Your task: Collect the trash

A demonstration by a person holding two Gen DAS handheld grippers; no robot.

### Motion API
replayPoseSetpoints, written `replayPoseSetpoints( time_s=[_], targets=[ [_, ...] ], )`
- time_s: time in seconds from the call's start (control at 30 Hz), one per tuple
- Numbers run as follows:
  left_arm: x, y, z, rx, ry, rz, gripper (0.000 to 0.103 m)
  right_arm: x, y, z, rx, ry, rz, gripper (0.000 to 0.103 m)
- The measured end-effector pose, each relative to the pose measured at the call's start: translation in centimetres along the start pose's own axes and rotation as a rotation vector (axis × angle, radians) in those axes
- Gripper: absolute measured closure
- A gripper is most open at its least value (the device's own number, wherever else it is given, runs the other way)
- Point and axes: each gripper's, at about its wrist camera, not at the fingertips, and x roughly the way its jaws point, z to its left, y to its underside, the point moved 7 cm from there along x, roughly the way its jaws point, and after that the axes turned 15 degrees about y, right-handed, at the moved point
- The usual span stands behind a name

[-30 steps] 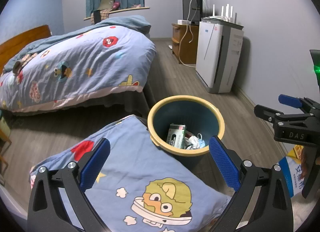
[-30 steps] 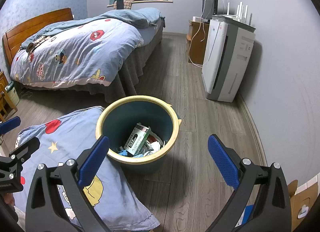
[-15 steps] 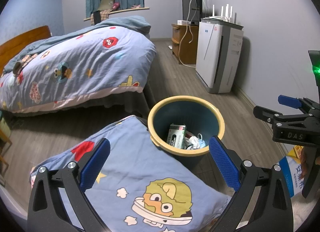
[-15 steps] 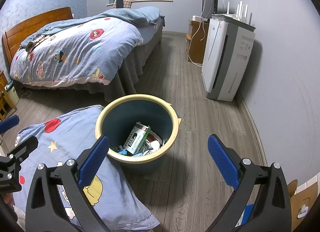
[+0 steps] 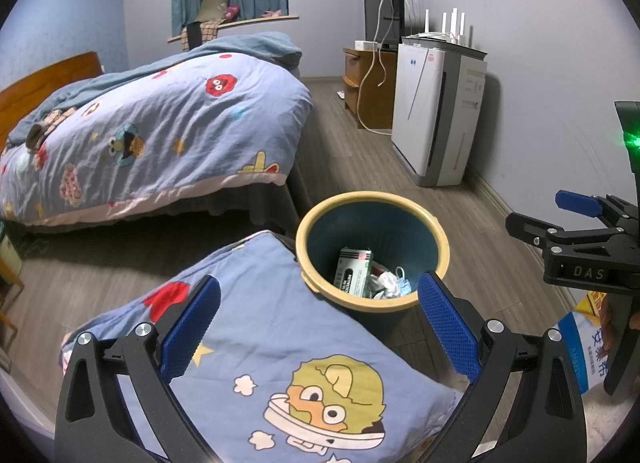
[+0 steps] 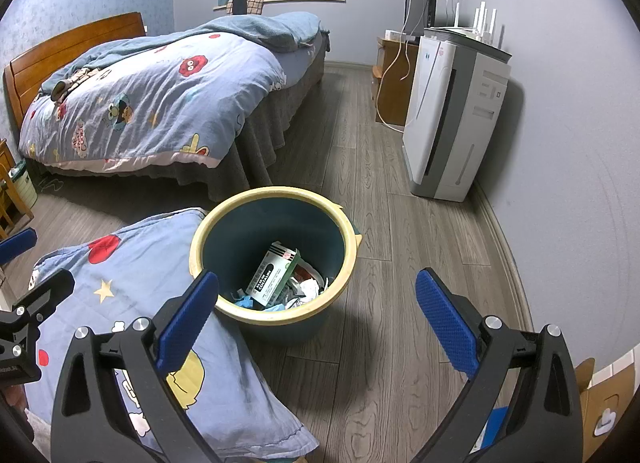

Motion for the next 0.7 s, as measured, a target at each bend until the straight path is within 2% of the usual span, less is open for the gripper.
replayPoseSetpoints(
  time_s=[0.7],
  targets=[
    [0.07, 0.26, 0.07, -0.005, 0.018, 0.011, 0.005, 0.14, 0.11, -0.1, 0.001, 0.002, 0.003, 0.006]
  ],
)
